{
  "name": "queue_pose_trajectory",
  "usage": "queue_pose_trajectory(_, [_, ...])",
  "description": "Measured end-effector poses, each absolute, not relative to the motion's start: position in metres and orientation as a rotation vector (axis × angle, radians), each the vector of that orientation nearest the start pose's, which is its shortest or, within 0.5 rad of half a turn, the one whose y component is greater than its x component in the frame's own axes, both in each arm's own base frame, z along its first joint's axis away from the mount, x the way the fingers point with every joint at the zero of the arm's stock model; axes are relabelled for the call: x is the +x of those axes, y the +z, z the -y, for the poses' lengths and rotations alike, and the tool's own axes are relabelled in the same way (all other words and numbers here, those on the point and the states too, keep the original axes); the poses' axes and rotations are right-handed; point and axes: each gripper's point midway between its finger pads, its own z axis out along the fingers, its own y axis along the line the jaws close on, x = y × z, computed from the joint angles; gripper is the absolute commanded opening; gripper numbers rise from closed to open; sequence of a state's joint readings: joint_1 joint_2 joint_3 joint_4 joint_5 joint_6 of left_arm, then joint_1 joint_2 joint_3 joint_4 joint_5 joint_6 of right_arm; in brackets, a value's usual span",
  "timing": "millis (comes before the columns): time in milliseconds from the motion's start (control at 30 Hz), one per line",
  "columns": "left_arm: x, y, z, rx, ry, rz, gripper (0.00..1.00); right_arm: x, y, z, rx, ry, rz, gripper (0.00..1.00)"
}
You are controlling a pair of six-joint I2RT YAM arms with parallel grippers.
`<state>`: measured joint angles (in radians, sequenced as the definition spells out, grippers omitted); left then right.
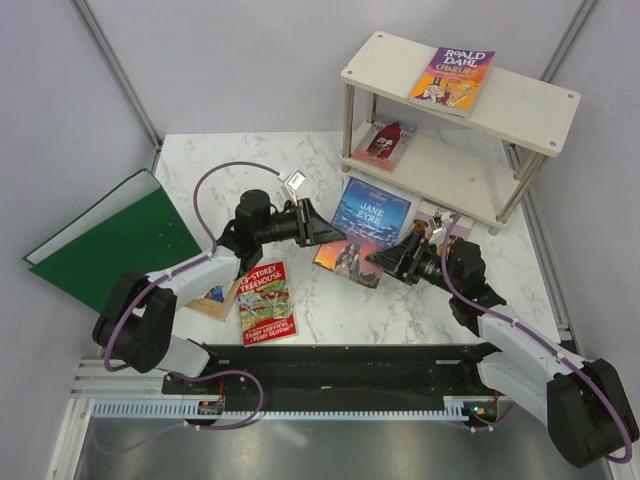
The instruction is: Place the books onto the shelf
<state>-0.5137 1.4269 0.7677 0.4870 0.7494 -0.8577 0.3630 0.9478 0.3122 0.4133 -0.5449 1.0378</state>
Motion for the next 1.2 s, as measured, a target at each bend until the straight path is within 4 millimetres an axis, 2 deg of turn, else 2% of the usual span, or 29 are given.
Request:
queue_pose_trajectory(267, [0.287,0.235,0.330,0.255,-1.709,-1.915,0.02,0.223,0.197,-0.212,0.237,1.489,-1.850,0.98])
queue_pose_trajectory(500, [0.296,0.258,0.341,0.253,-1.816,-1.837,0.02,0.221,0.180,-0.210,0.315,1.518,-1.861,0.98])
queue_pose_trajectory(633, [0.299,0.274,0.346,0.257,-1.868,-1.784,0.02,0.223,0.178,-0.209,0.328,1.519,-1.850,0.98])
queue_pose_trajectory(933, [0.298,0.282,0.350,0.262,-1.959,-1.715,0.02,0.237,0.170,-0.218,0.340,1.545,-1.831,0.98])
queue_pose_trajectory(1033, [0.300,0.282,0.350,0.250,-1.981,-1.704,0.02,0.241,0.171,-0.220,0.334,1.560,-1.810,0.98])
queue_pose_trajectory(1200, [0.298,0.286,0.349,0.252,-1.998,-1.683,0.02,0.242,0.187,-0.221,0.297,1.586,-1.738,0.98])
